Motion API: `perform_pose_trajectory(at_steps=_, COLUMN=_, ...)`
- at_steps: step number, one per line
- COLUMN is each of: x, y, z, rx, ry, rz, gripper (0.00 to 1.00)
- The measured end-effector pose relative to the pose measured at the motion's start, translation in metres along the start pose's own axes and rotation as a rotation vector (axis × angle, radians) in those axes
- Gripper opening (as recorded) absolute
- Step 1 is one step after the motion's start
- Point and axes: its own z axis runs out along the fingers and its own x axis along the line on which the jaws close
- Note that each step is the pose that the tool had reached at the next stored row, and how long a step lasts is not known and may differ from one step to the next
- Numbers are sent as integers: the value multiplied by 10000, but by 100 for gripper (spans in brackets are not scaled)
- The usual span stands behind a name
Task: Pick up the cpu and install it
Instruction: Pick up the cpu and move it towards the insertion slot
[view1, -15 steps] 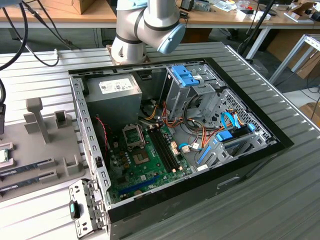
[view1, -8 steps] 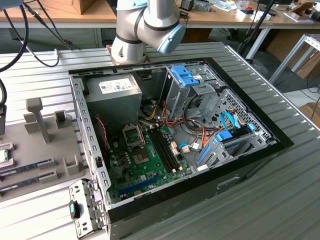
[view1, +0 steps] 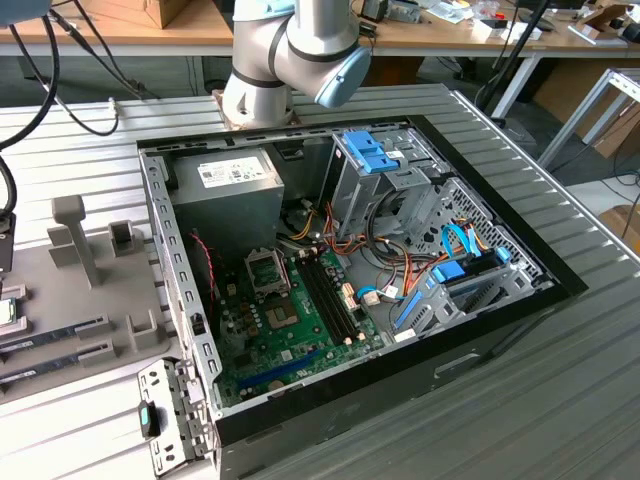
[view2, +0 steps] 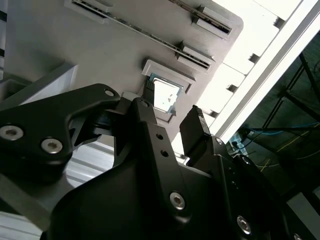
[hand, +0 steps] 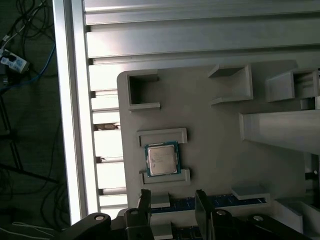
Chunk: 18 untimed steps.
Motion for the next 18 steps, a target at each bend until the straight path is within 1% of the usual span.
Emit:
perform_pose_trajectory(at_steps=6, x=-6, y=2, z=29, rx=0, ry=0, rz=0, gripper=48)
perform_pose_trajectory(at_steps=9, x=-11, y=3, z=55, rx=0, ry=0, rz=0, gripper=48)
perform_pose_trajectory(at_steps=18, x=-19, y=6, z=97, rx=0, ry=0, rz=0, gripper=48)
